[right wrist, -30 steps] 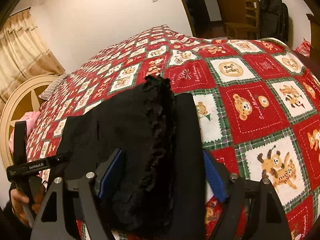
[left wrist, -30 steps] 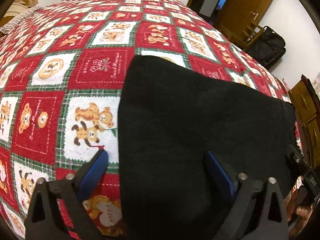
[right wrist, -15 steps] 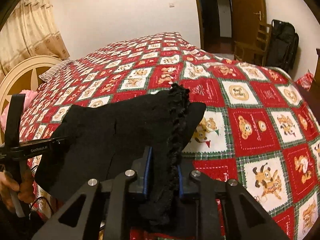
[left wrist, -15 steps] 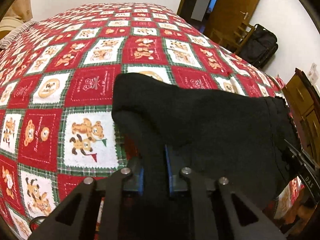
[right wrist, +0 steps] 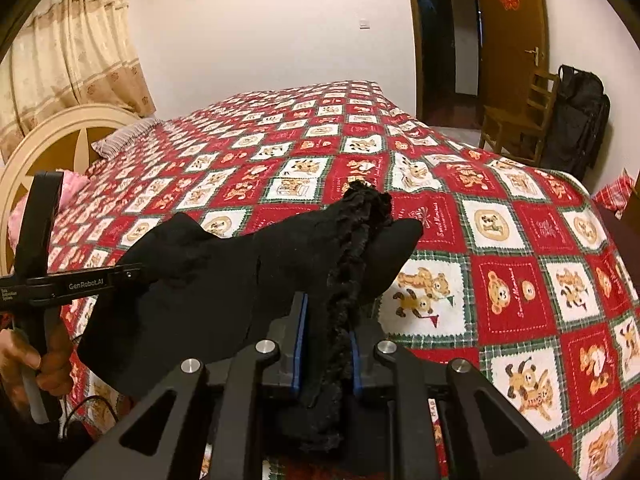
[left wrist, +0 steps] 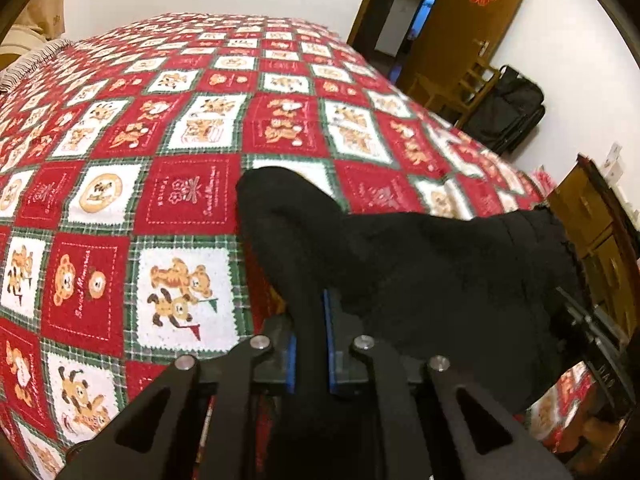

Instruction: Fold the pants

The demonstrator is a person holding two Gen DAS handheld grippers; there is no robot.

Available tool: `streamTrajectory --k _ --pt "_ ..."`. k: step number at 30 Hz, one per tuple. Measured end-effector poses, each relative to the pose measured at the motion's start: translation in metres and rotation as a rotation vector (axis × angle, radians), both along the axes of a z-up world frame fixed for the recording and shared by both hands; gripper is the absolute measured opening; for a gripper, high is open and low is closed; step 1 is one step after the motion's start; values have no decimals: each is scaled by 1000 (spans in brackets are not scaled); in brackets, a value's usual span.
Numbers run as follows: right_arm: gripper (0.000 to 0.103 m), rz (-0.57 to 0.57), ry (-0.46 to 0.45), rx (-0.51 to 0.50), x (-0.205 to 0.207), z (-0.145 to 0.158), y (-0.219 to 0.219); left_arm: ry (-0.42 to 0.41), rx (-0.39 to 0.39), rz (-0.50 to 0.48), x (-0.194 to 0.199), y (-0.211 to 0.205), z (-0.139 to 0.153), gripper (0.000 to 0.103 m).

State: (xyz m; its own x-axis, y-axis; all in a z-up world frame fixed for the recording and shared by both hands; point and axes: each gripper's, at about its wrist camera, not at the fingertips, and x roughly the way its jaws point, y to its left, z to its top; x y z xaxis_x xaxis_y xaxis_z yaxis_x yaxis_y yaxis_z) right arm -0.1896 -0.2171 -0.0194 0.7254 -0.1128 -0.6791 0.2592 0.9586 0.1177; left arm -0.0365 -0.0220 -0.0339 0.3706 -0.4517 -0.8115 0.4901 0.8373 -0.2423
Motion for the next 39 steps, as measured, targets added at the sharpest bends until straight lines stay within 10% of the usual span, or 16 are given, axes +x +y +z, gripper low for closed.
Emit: streamTrajectory --k 3,8,15,18,25,30,39 --pt "17 -29 16 42 -1 -9 -10 35 64 -12 5 -4 -14 21" --pt "18 -40 28 78 -5 -19 -19 84 50 1 16 11 -24 72" --pt "24 -50 19 140 -8 -30 -33 169 -74 28 24 26 -34 85" --pt "32 -69 7 197 -13 -35 -41 153 -63 -1 19 17 -34 84" --pt "54 -70 19 322 -3 -48 -51 158 -89 -46 14 4 -31 26" --pt "30 -24 50 272 1 -43 -39 125 -105 -43 10 6 -22 14" --pt "25 84 -26 145 11 5 1 95 -204 -25 22 31 16 11"
